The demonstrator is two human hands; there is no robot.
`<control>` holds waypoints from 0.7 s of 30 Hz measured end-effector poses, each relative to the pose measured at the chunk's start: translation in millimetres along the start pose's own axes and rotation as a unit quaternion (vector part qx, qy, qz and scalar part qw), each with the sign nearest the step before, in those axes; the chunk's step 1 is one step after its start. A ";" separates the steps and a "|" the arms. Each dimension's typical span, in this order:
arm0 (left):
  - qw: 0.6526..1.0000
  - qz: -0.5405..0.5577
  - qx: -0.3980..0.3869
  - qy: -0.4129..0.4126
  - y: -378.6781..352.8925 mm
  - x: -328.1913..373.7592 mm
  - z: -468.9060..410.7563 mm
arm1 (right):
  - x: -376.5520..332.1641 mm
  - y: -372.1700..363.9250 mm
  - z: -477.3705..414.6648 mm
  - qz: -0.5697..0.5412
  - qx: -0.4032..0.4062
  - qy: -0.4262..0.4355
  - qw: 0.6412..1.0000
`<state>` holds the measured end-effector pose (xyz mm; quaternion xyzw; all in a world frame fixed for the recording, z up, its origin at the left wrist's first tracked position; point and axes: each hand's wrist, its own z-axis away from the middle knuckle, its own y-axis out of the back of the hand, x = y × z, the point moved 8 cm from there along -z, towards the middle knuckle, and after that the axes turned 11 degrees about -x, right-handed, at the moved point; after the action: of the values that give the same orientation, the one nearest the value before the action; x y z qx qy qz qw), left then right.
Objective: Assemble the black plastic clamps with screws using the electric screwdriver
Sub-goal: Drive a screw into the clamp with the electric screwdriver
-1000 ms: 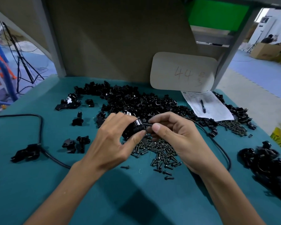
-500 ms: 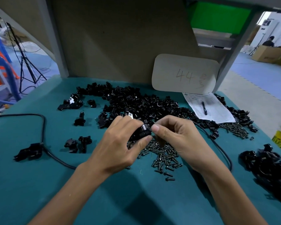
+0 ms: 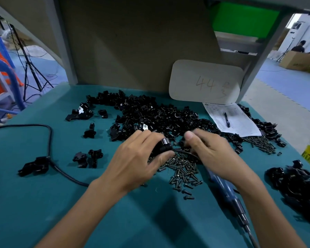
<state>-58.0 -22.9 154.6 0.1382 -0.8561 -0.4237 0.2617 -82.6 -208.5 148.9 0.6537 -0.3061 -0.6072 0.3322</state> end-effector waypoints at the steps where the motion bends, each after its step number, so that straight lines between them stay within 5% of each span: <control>1: 1.000 -0.009 0.002 0.018 0.6 -3.2 1.5 | 28.9 5.6 4.6 0.079 0.033 -0.068 0.994; 3: 0.998 -0.002 -0.008 0.058 -0.1 -12.2 6.1 | 92.8 -4.0 22.7 0.200 -0.005 -0.237 0.951; 6: 0.993 0.049 -0.043 0.100 -6.1 -22.8 8.5 | 151.8 -35.6 49.1 0.153 -0.073 -0.338 0.926; 10: 0.990 0.076 -0.070 0.099 -12.3 -19.3 5.5 | 158.2 -28.8 57.6 0.102 -0.020 -0.333 0.937; 13: 0.971 0.189 -0.065 0.133 -13.8 -23.9 8.0 | 126.0 -6.5 64.2 -0.148 0.063 -0.239 0.958; 16: 0.951 0.266 -0.064 0.143 -16.1 -22.1 8.3 | 89.4 18.6 67.6 -0.449 0.162 -0.153 0.865; 21: 0.968 0.208 -0.058 0.125 -15.0 -7.8 -0.2 | 26.8 49.6 42.3 -0.687 0.221 0.033 0.691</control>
<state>-51.2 -28.5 140.2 -0.0065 -0.8007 -0.3880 0.4564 -122.6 -262.0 171.3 0.7559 0.1145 -0.5582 -0.3223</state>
